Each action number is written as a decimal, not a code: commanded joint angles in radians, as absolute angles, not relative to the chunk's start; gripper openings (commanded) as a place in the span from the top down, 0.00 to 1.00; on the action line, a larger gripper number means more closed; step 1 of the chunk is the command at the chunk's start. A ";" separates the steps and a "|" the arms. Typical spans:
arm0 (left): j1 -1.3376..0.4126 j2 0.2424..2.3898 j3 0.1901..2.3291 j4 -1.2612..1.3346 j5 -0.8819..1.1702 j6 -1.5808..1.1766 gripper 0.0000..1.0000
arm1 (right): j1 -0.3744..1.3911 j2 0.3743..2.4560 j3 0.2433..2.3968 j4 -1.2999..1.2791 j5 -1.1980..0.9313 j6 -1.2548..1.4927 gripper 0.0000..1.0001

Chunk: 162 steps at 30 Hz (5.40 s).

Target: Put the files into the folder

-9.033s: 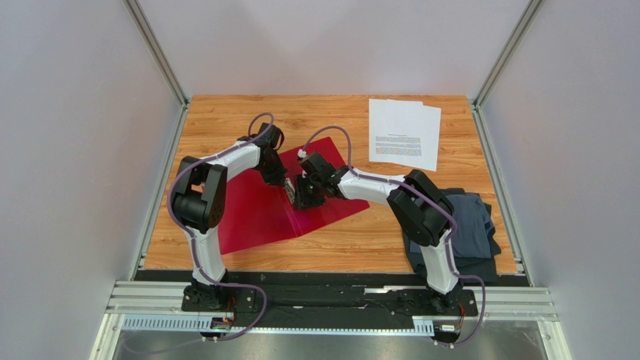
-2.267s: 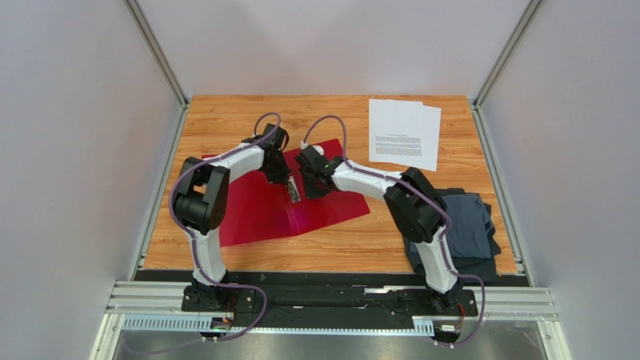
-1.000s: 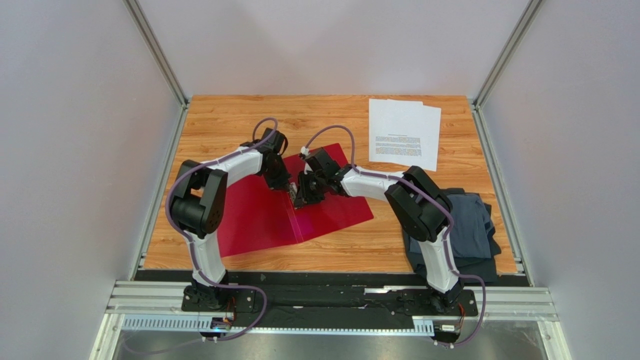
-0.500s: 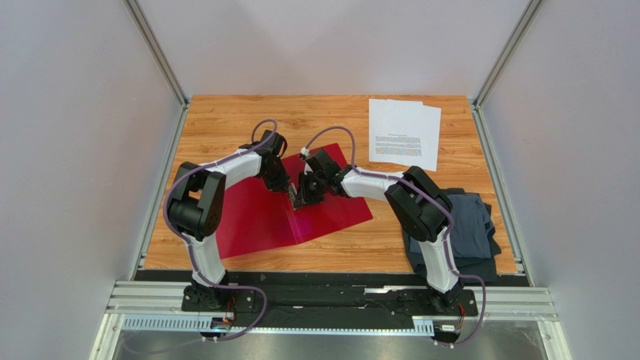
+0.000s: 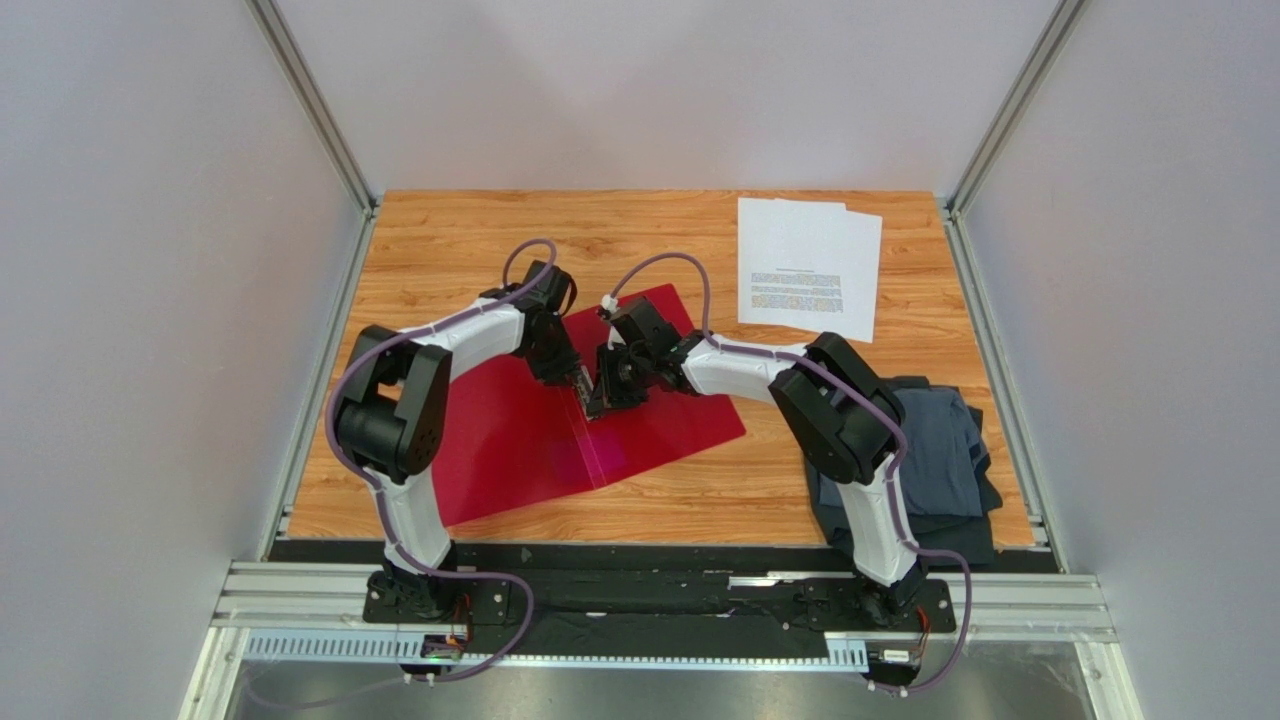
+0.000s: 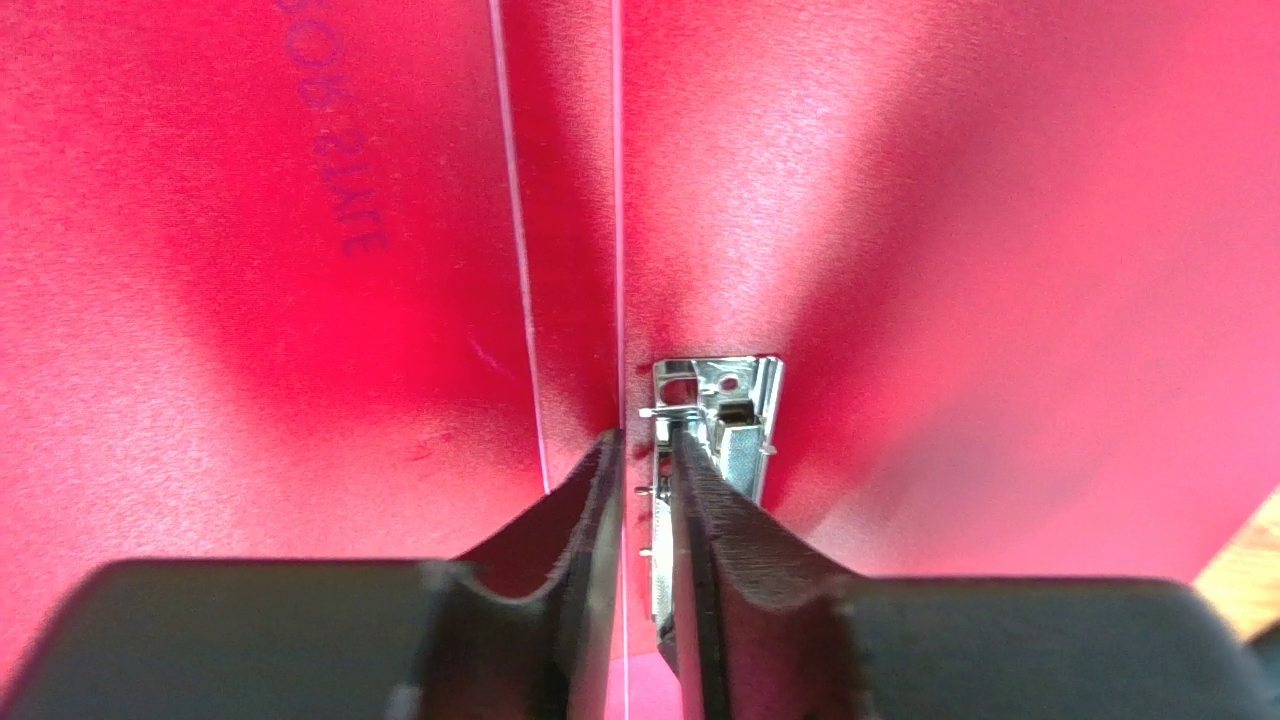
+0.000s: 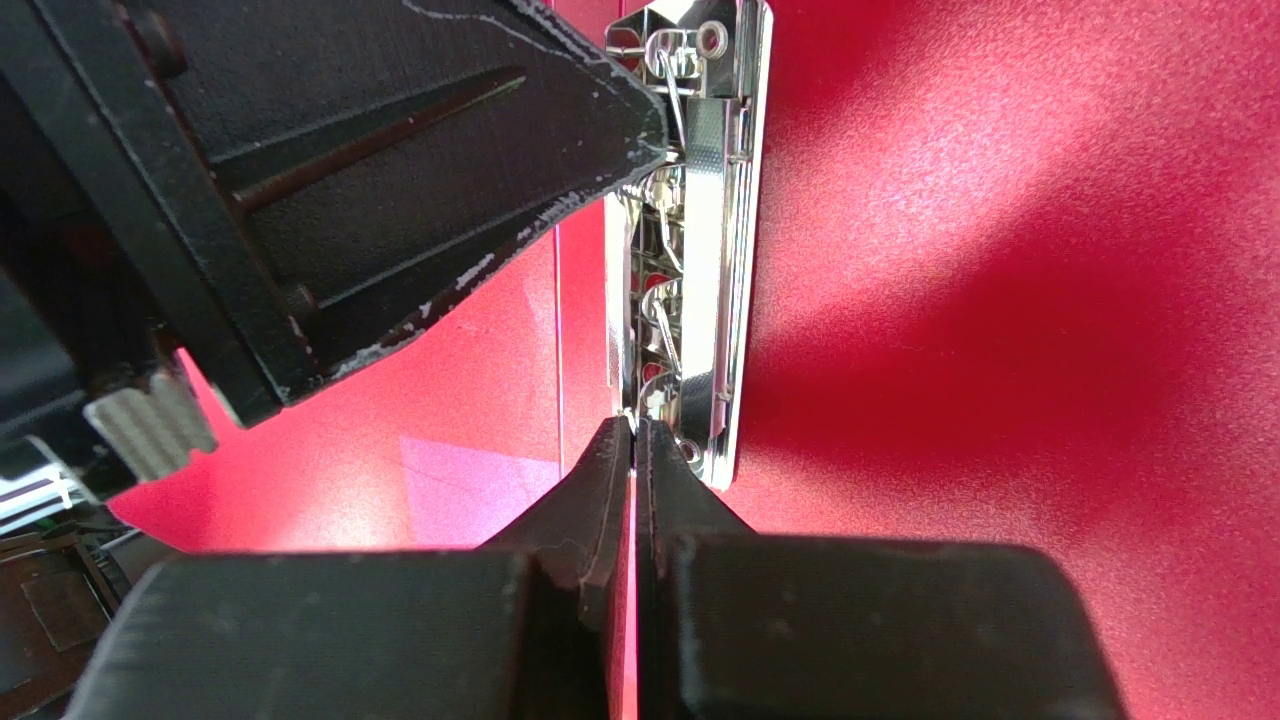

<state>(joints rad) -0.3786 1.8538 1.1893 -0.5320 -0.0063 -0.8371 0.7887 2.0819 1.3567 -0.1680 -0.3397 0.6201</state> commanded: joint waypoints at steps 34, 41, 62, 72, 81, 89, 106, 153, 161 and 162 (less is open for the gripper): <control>-0.419 2.002 1.247 -0.666 -0.130 -0.779 1.00 | 0.913 2.281 1.626 -0.772 0.410 0.532 1.00; -0.419 2.000 1.243 -0.661 -0.123 -0.779 1.00 | 0.928 2.299 1.545 -0.692 0.388 0.537 1.00; -0.419 1.996 1.230 -0.660 -0.066 -0.775 1.00 | 0.785 2.003 1.371 -0.210 -0.300 0.600 0.59; -0.419 1.977 1.220 -0.680 -0.040 -0.827 1.00 | 0.782 2.065 1.376 -0.143 -0.333 0.600 0.73; -0.419 1.964 1.213 -0.680 -0.051 -0.825 1.00 | 0.765 2.095 1.384 -0.173 -0.305 0.568 0.75; -0.419 1.959 1.203 -0.672 -0.045 -0.830 1.00 | 0.764 2.109 1.378 -0.160 -0.308 0.583 0.73; -0.419 1.956 1.181 -0.661 -0.044 -0.827 1.00 | 0.752 2.091 1.347 -0.173 -0.297 0.568 0.69; -0.419 1.983 1.200 -0.676 -0.069 -0.781 1.00 | 0.848 2.341 1.667 -0.770 0.324 0.549 1.00; -0.419 1.994 1.195 -0.669 -0.069 -0.776 1.00 | 0.827 2.315 1.760 -0.727 0.279 0.519 1.00; -0.419 1.994 1.195 -0.669 -0.071 -0.775 1.00 | 0.824 2.306 1.755 -0.688 0.264 0.518 1.00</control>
